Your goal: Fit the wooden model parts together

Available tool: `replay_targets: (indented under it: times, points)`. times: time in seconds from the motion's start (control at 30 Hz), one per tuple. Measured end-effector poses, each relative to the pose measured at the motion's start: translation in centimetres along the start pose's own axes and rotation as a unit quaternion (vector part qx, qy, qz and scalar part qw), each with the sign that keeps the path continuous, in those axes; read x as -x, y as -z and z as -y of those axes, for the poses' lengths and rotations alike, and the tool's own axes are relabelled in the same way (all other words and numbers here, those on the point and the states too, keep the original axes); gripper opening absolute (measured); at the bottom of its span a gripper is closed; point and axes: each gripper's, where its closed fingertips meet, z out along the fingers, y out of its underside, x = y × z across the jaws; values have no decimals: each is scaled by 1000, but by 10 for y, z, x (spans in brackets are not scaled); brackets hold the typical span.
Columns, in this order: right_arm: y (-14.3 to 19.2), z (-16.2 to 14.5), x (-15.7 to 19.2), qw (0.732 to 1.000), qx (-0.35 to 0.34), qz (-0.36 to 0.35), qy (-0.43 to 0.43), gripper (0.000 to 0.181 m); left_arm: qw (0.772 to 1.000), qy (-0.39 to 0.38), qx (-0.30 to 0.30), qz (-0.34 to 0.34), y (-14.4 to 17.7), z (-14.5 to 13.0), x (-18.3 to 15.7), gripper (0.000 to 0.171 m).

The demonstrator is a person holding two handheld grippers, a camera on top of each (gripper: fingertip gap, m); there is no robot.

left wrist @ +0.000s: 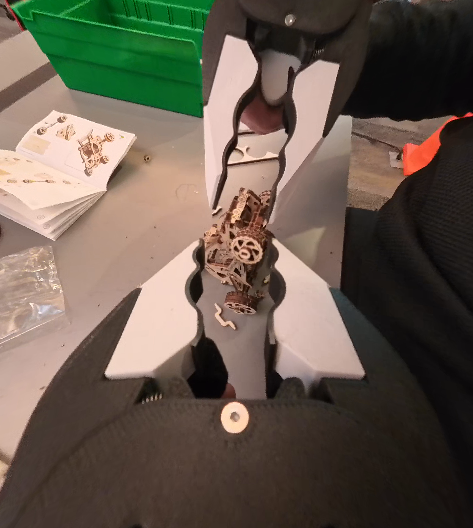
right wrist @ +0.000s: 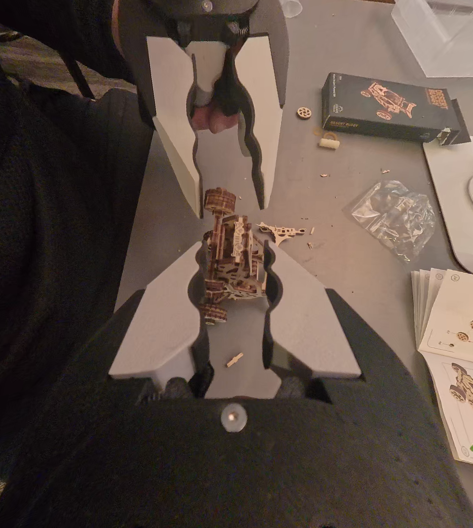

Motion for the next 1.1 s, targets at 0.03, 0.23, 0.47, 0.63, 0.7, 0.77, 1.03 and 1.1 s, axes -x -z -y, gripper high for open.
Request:
replay_targets:
  times: [0.03,0.23,0.47,0.63,0.7,0.77,1.03,1.1]
  points:
    - [-1,-1,1,1000,3,0,-1,37,1000,1,0,0,2,0,0,39]
    - [-3,-3,6,1000,11,-12,0,30,1000,0,-5,-12,1,2,-6,31]
    - [-2,-3,6,999,21,-30,-6,27,1000,11,-14,-26,-2,0,-10,21]
    - [-3,-2,5,999,27,-40,-7,27,997,51,-35,-42,-2,-3,-9,21]
    - [-3,-2,4,999,27,-42,-11,28,995,71,-43,-53,-3,-5,-9,21]
    - [-3,-3,4,998,32,-45,-10,27,993,87,-52,-60,-4,-5,-8,21]
    - [-3,-2,3,998,36,-50,-17,27,998,45,-43,-34,2,4,-2,49]
    - [-4,-2,3,998,35,-50,-19,27,1000,-7,-5,-25,-3,1,-3,52]
